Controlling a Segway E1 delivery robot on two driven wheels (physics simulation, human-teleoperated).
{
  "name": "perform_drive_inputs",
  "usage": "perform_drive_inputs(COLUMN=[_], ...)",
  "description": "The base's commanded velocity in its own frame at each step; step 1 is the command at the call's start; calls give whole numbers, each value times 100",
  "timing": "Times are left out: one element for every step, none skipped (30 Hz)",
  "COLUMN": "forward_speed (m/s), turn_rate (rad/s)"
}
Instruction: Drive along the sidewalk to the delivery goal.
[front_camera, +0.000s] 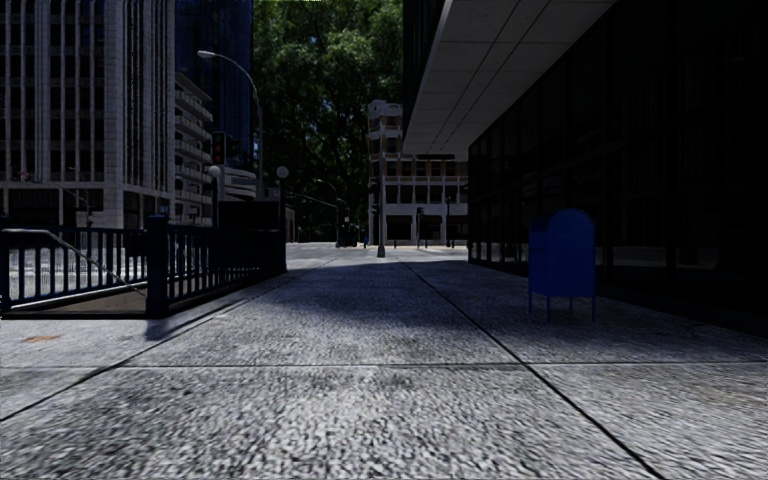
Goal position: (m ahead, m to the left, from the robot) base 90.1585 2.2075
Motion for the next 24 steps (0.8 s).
perform_drive_inputs(forward_speed=[200,200,200,200,200,200,200,200,200,200,200,200,200,200,200,200,200,200,200,200,200,200,200,200], turn_rate=[0,0,0,0,0,0,0,0,0,0,0,0,0,0,0,0,0,0,0,0,0,0,0,0])
